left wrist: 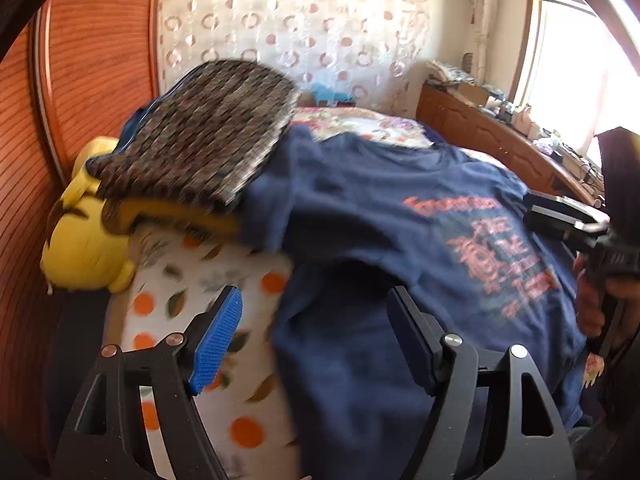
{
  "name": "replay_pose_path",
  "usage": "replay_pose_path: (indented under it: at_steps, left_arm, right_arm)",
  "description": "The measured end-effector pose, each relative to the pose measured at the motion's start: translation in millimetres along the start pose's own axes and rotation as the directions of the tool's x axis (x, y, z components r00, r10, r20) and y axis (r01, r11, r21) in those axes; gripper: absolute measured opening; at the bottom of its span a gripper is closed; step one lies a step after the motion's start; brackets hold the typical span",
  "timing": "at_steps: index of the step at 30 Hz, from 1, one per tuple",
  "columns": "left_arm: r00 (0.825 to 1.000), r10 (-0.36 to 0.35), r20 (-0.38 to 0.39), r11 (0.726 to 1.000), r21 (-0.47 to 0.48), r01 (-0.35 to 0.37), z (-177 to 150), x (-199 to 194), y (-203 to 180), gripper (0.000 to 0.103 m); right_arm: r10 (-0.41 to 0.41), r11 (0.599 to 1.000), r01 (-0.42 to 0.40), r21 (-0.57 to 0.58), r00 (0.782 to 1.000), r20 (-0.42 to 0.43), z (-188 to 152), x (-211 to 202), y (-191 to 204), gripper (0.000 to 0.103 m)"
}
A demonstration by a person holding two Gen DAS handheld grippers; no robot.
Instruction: Fold small clothes
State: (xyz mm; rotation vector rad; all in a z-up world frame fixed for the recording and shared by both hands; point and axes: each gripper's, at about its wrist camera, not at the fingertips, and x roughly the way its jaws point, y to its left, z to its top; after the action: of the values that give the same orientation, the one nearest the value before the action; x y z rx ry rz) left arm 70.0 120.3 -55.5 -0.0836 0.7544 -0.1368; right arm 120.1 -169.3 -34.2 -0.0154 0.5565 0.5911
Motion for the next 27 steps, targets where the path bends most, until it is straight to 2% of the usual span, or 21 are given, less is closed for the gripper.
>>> replay_pose_path:
  at_steps: [6,8,12,15,24,26,27]
  left_arm:
    - [0.998,0.056,0.017,0.998,-0.038,-0.055,-13.6,-6.9,26.6,0.076]
    - [0.998,0.06,0.035,0.997,-0.044,-0.059,-16.8,-11.2,32.8,0.076]
    - [0.996,0.068,0.061,0.996,-0.058,-0.064,-21.6,-19.4,39.3,0.076]
    - [0.995,0.073,0.068,0.995,-0.068,-0.069,-23.9,-22.2,42.8,0.076]
    - [0.995,0.07,0.068,0.992,-0.108,-0.063,-33.8,-22.6,54.5,0.076]
    - [0.996,0.069,0.064,0.992,-0.11,-0.062,-34.8,-21.2,54.5,0.076]
    - [0.996,0.069,0.063,0.992,-0.111,-0.061,-35.3,-20.9,54.2,0.076]
  right_arm:
    - [0.129,0.989,-0.132,-0.071,0.991,-0.047,23.9,31.8,45.6,0.092]
    - [0.188,0.977,-0.194,-0.085,0.979,-0.074,33.5,47.6,63.6,0.084]
    - [0.253,0.958,-0.267,-0.101,0.958,-0.135,43.9,82.5,96.1,0.062]
    - [0.292,0.947,-0.31,-0.087,0.94,-0.175,49.5,109.1,116.3,0.052]
    - [0.362,0.929,-0.371,0.017,0.897,-0.253,61.1,179.3,121.3,0.03]
    - [0.356,0.931,-0.365,0.019,0.895,-0.267,64.3,190.5,123.8,0.021]
    - [0.346,0.934,-0.357,0.01,0.897,-0.273,64.7,195.7,126.1,0.007]
